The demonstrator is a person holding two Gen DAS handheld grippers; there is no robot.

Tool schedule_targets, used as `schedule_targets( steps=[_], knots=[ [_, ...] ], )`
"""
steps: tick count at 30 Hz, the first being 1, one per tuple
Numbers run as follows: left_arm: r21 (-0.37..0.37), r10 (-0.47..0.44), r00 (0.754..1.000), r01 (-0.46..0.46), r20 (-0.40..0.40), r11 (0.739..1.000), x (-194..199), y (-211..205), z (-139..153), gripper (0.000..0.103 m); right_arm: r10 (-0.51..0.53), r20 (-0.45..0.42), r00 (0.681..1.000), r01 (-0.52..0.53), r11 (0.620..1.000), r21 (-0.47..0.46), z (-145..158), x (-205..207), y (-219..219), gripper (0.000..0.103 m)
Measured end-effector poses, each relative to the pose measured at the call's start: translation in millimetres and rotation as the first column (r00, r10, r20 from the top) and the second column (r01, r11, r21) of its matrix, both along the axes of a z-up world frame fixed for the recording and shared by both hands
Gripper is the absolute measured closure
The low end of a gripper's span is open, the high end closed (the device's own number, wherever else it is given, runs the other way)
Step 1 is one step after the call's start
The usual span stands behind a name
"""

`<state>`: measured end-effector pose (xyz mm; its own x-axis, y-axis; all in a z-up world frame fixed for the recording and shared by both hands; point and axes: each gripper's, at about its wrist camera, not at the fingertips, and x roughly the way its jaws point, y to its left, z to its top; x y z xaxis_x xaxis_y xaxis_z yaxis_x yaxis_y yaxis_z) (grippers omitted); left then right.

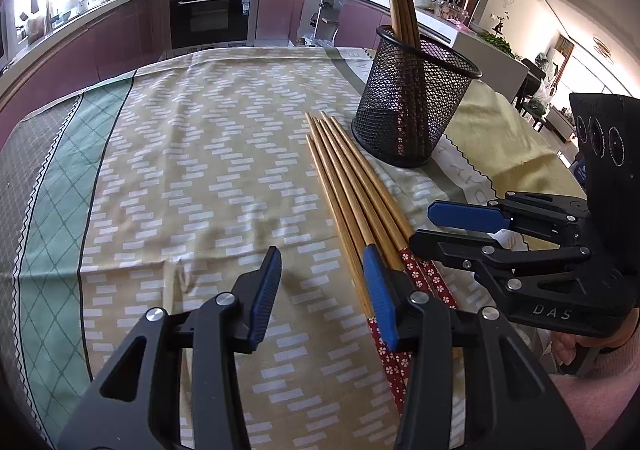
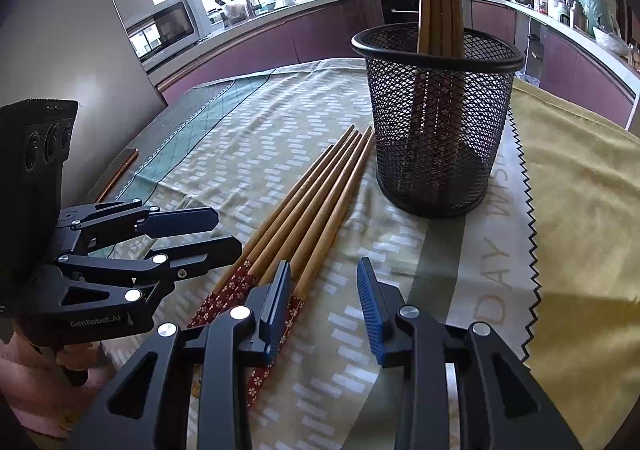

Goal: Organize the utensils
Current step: 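Close the left gripper on a chopstick while the right gripper grasps another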

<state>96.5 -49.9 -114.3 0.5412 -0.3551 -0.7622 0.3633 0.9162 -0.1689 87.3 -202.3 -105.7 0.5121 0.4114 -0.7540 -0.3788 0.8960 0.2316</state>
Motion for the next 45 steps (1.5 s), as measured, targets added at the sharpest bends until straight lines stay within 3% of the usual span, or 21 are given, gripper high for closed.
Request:
schedule_targets(
  steps=[29,45],
  knots=[
    [0.096,0.006,0.999,-0.009,0.031,0.995,7.1,-11.3,-6.4,0.059,-0.016,0.007,1.0,0.017,0.999,-0.052,-0.7,0.9,2.1,0.072],
    [0.105,0.028,0.999,-0.03,0.024,0.994,27.1,-14.4,-5.7,0.07,-0.024,0.022,0.999,0.026,0.995,-0.1,-1.2,26.6,15.3,0.076]
  ],
)
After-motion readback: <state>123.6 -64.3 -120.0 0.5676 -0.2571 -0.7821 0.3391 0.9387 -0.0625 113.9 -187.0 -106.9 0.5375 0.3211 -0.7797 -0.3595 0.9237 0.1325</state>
